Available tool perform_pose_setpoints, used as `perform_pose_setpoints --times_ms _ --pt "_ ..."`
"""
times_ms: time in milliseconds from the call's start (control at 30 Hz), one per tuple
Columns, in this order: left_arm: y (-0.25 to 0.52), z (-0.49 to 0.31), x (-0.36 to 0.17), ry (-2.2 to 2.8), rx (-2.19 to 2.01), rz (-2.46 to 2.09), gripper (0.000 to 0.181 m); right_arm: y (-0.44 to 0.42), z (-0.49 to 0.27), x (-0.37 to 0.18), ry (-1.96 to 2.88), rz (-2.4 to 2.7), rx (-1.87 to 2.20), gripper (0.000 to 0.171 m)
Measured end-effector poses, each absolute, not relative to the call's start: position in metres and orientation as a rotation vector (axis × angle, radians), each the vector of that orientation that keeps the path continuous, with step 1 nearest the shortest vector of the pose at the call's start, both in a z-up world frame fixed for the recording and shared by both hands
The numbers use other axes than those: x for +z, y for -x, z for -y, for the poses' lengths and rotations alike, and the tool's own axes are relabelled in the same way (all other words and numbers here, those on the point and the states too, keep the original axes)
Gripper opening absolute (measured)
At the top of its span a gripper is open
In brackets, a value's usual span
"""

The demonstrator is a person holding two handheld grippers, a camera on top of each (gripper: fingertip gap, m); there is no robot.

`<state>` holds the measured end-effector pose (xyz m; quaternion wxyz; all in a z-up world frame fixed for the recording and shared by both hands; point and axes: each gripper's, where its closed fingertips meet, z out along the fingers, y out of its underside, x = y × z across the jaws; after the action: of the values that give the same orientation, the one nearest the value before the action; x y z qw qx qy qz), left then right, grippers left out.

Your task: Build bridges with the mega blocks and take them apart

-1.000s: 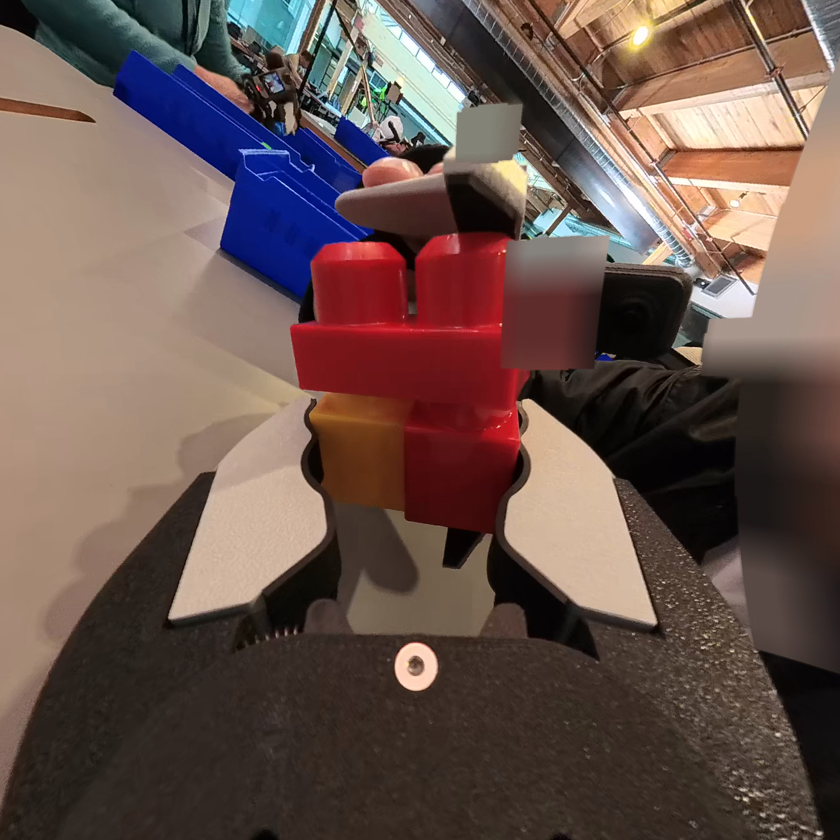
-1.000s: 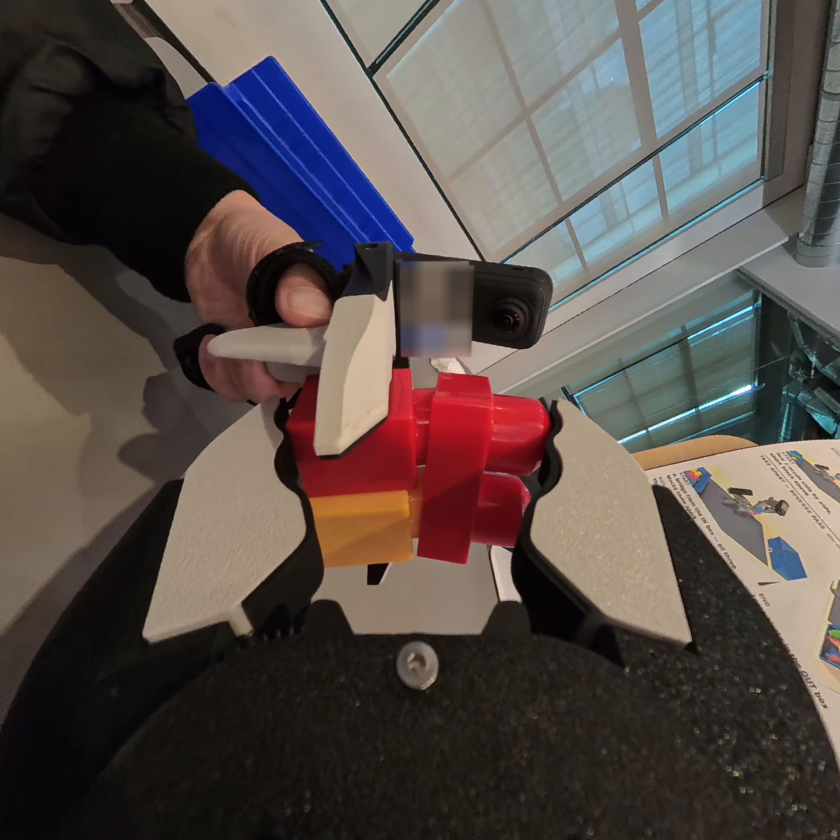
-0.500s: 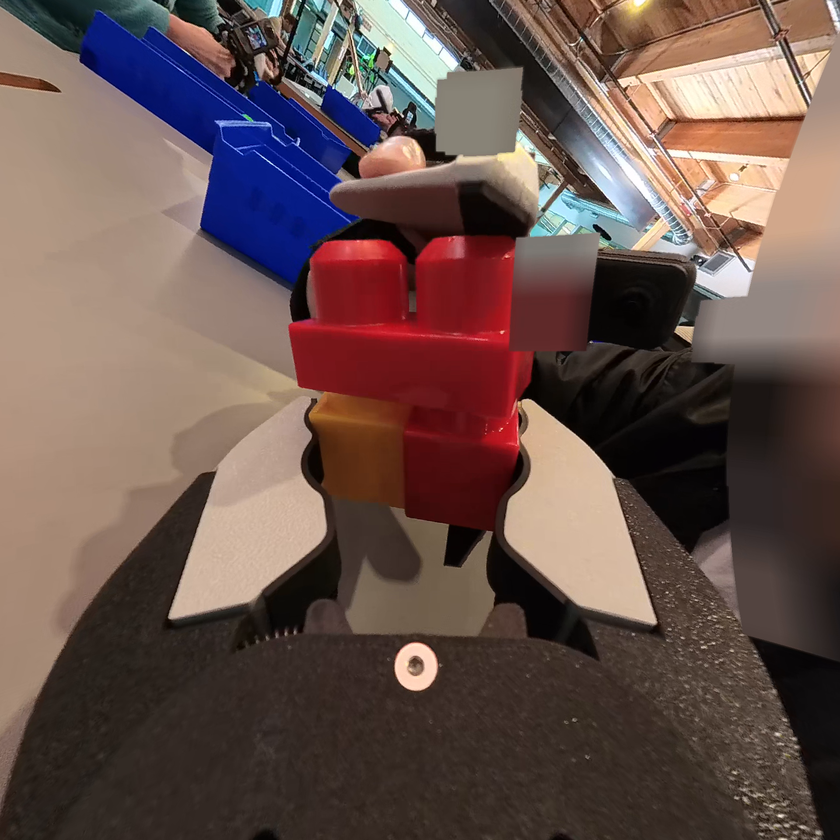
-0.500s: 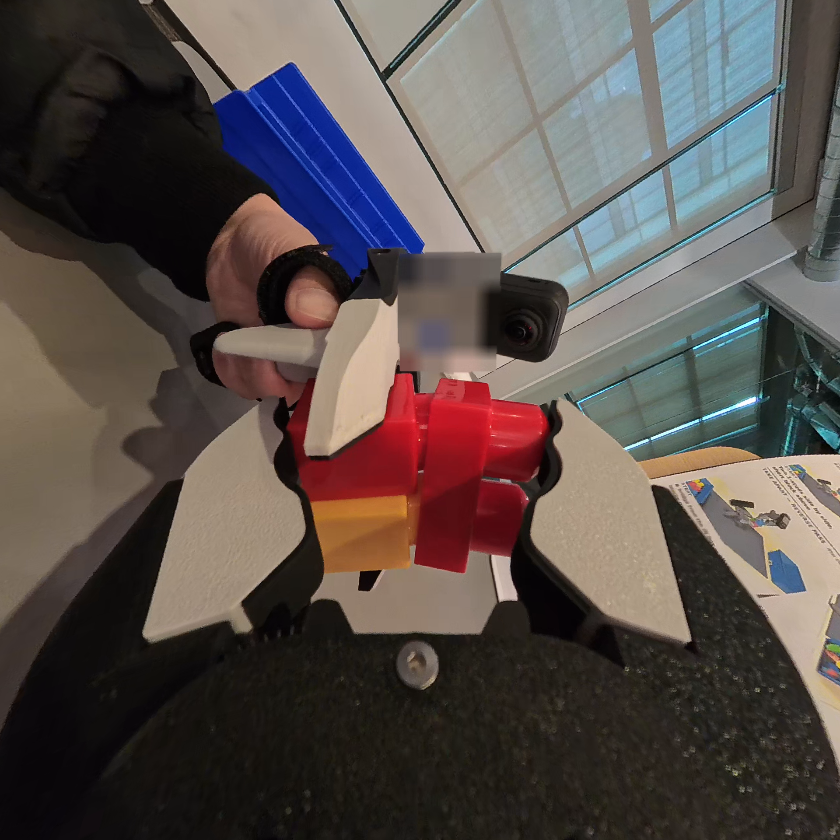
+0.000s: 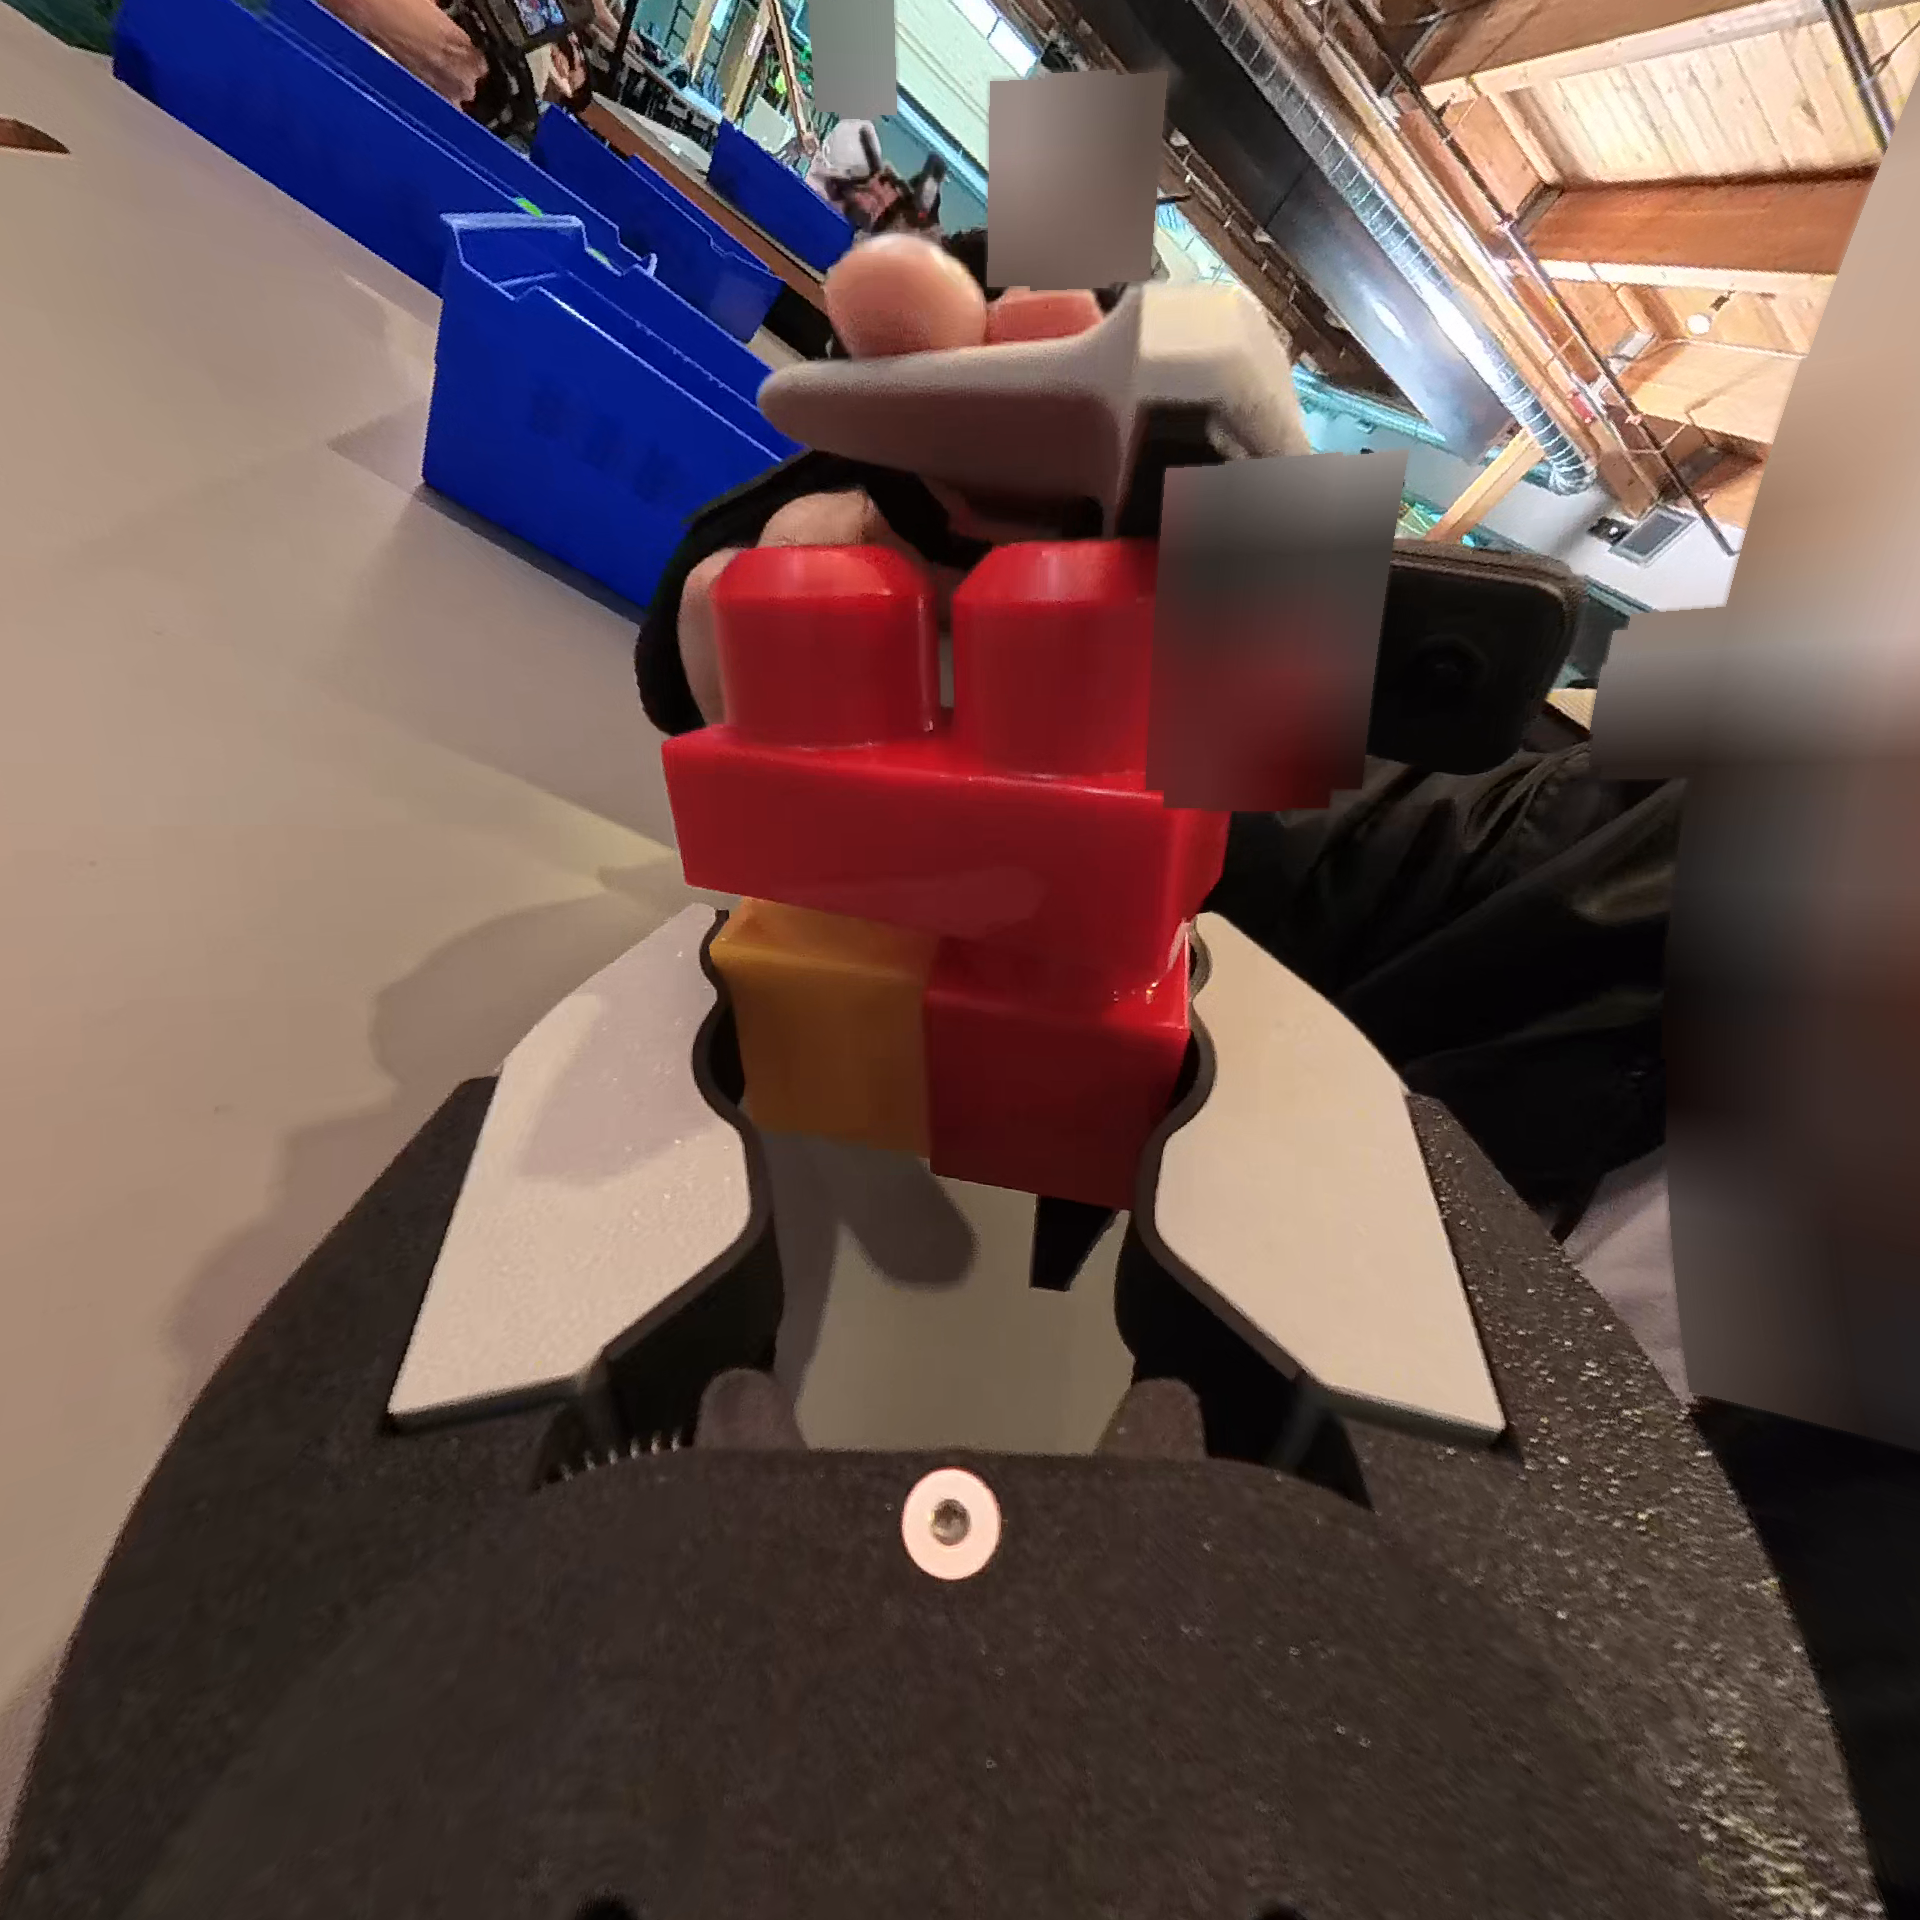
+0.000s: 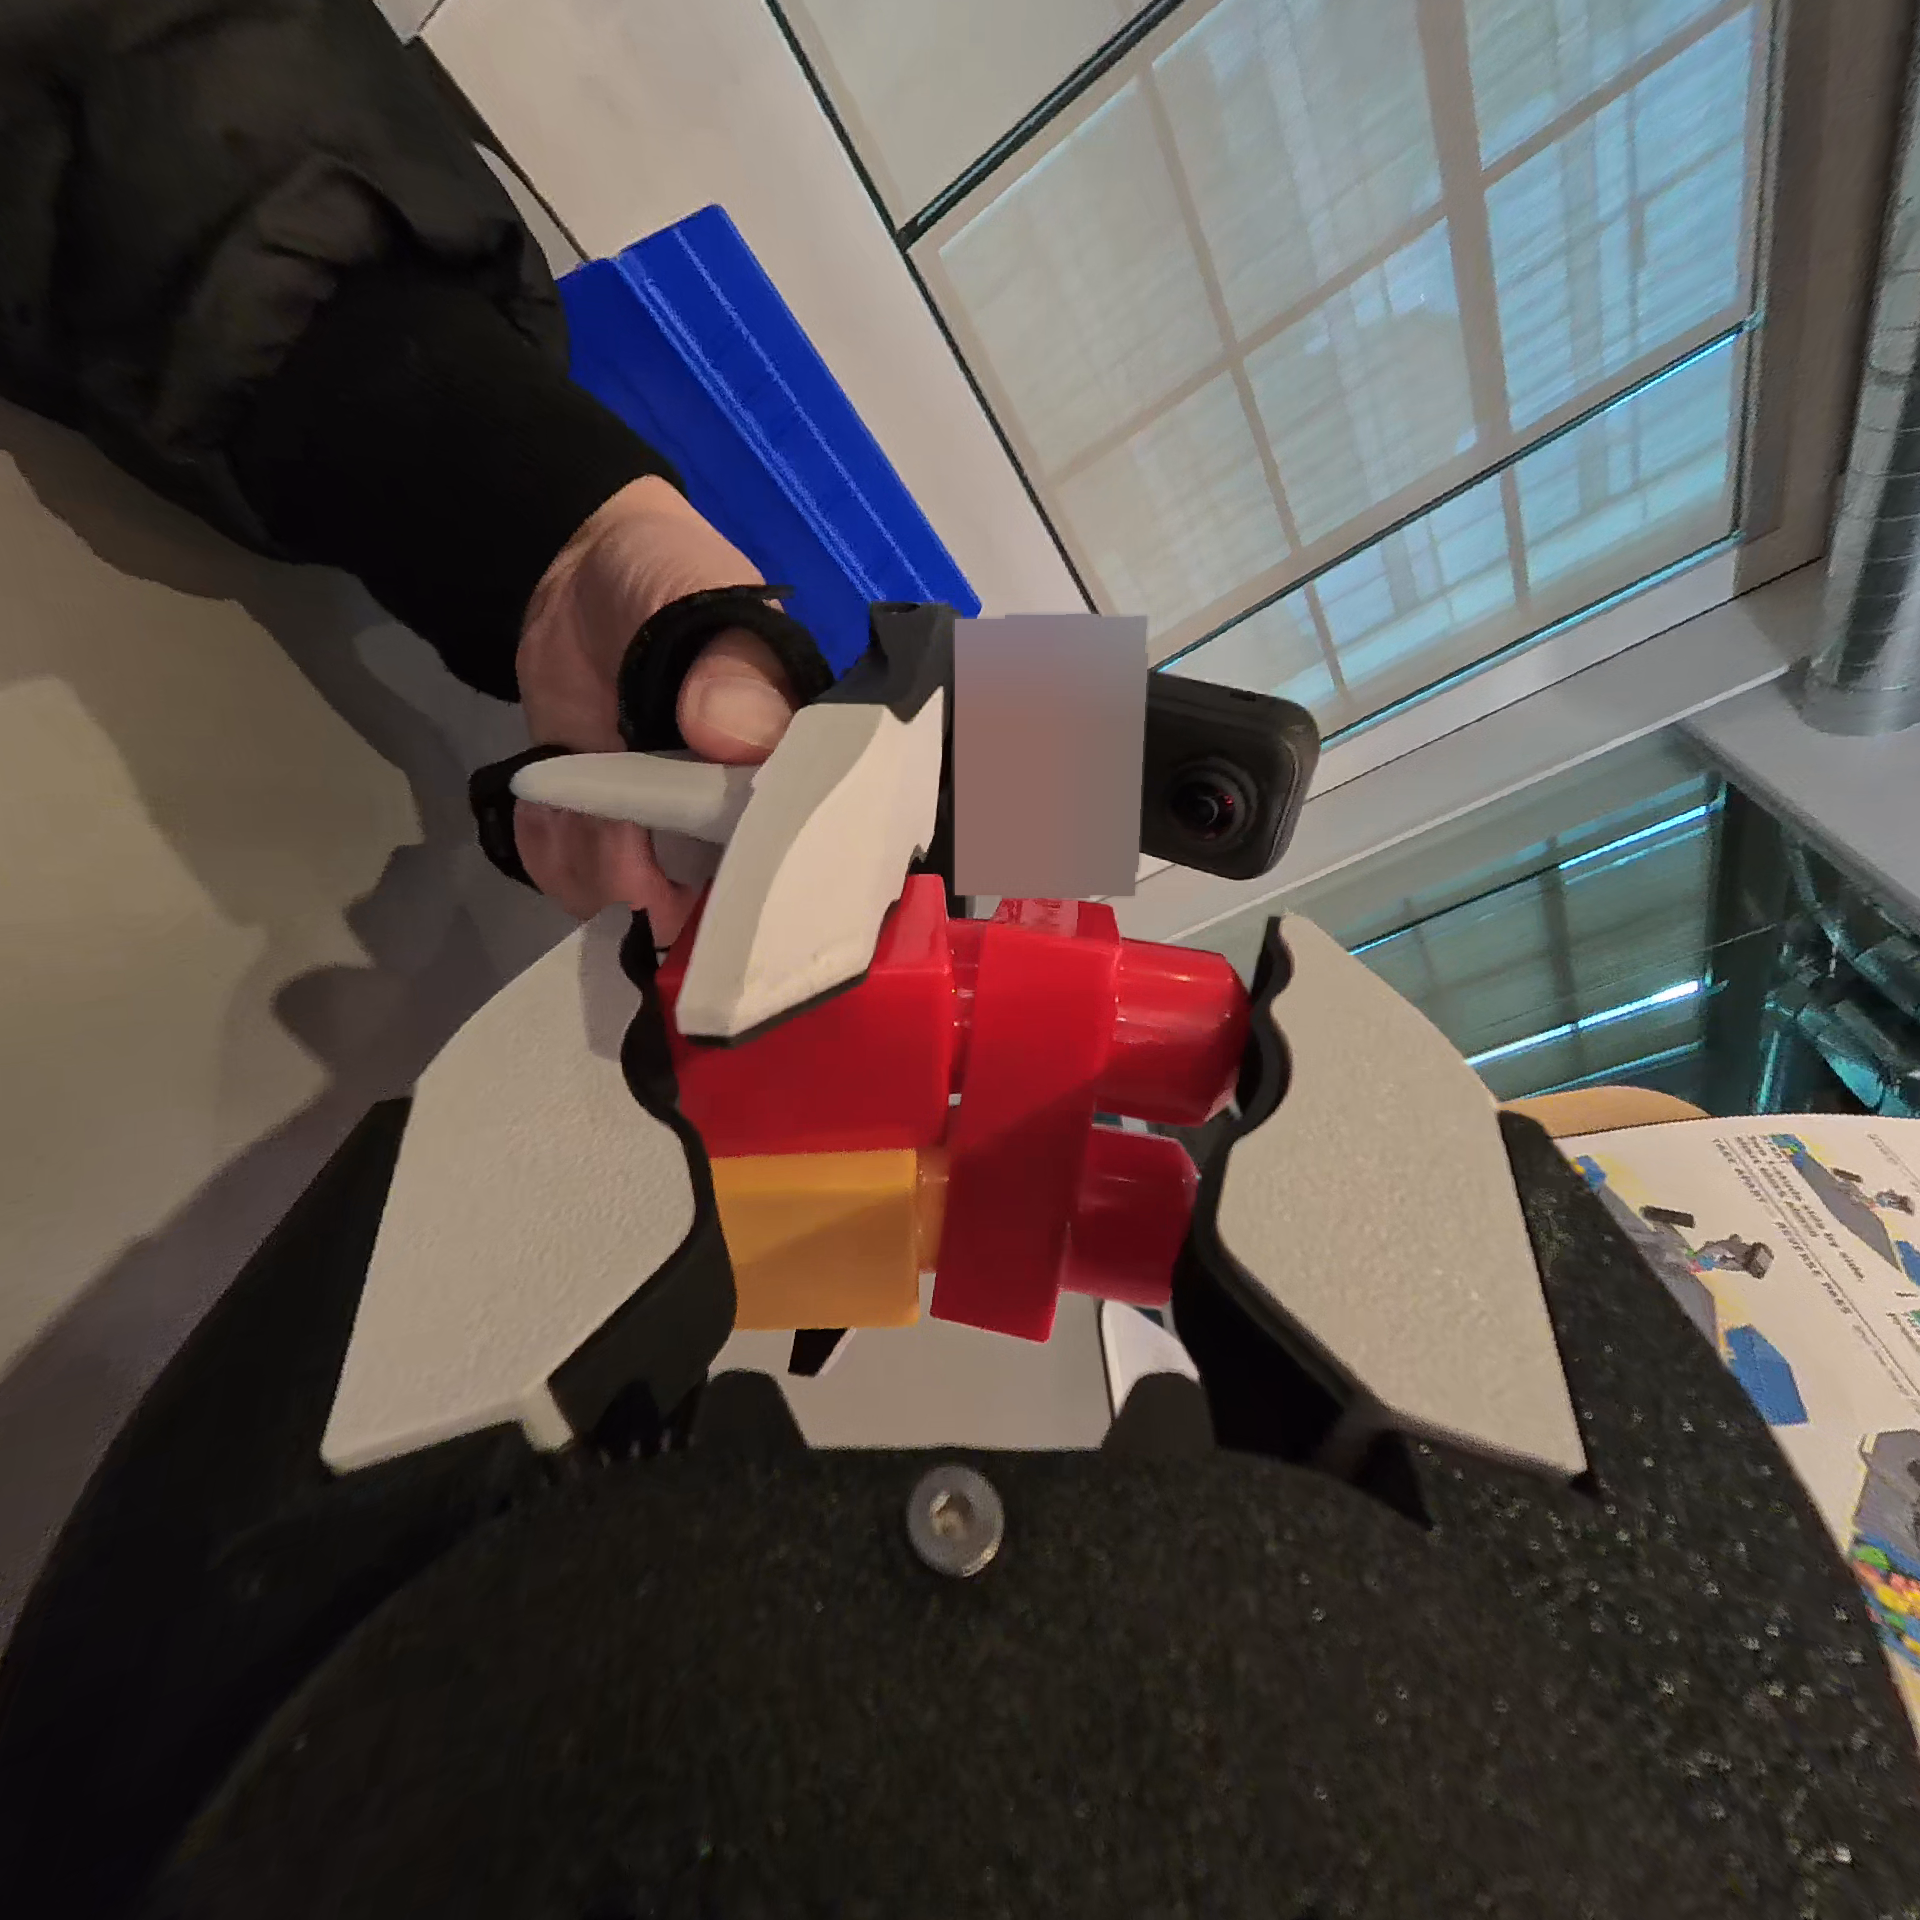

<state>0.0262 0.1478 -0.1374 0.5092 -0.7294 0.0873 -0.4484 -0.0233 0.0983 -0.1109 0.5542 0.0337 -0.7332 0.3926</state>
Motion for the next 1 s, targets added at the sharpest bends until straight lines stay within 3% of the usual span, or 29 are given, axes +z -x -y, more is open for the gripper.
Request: perform_pose_setpoints --times_ms 667,833,1000 --pt "-0.026 -0.149 -0.135 1.714 -1.188 -0.181 0.080 0.024 -0.100 -0.110 -0.022 1.764 1.001 0.102" --pt "-0.007 -0.154 -0.130 1.653 -1.176 -0.087 0.080 0.029 -0.117 -0.093 0.091 1.702 1.083 0.108" --pt "0.016 -0.157 -0.122 1.584 -1.060 -0.035 0.080 0.035 -0.136 -0.089 0.265 1.726 1.231 0.103"
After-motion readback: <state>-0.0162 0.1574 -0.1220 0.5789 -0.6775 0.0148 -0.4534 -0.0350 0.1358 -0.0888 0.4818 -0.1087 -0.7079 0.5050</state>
